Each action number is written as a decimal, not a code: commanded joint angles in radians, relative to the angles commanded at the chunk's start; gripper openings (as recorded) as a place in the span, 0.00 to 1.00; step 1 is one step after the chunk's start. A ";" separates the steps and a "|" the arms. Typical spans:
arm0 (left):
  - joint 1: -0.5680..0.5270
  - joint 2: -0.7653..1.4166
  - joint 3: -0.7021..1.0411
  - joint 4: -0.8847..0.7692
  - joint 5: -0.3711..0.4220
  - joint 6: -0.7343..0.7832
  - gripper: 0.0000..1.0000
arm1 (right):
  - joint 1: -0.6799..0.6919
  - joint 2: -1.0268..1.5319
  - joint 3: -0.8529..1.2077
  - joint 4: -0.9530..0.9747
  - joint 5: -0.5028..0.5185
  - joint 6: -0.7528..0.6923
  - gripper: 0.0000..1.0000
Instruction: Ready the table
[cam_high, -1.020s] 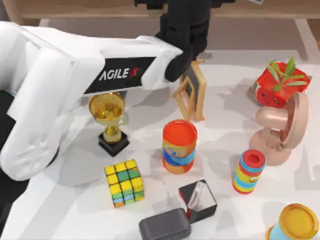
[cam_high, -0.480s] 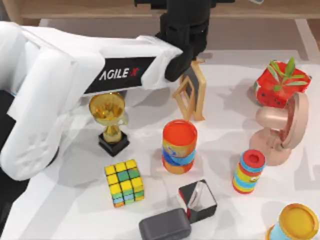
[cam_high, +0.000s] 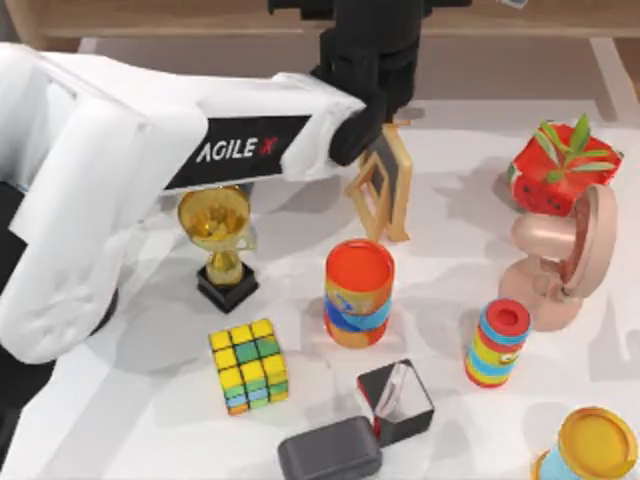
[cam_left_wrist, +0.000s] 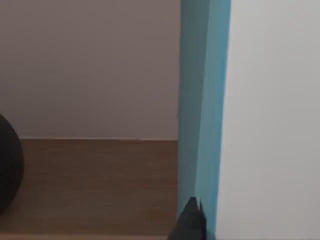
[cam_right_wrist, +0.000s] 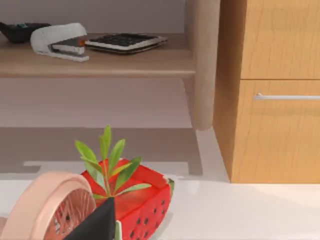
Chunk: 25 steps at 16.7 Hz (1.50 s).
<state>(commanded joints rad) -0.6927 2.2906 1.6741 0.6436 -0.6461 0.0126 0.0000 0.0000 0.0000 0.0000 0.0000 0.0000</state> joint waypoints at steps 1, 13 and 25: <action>-0.007 -0.022 -0.022 0.005 -0.007 0.001 0.00 | 0.000 0.000 0.000 0.000 0.000 0.000 1.00; -0.035 -0.135 -0.159 0.021 -0.029 0.016 0.00 | 0.000 0.000 0.000 0.000 0.000 0.000 1.00; 0.219 -0.707 -0.672 -0.222 0.340 0.476 0.00 | 0.000 0.000 0.000 0.000 0.000 0.000 1.00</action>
<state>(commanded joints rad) -0.4738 1.5840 1.0022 0.4216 -0.3061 0.4890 0.0000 0.0000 0.0000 0.0000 0.0000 0.0000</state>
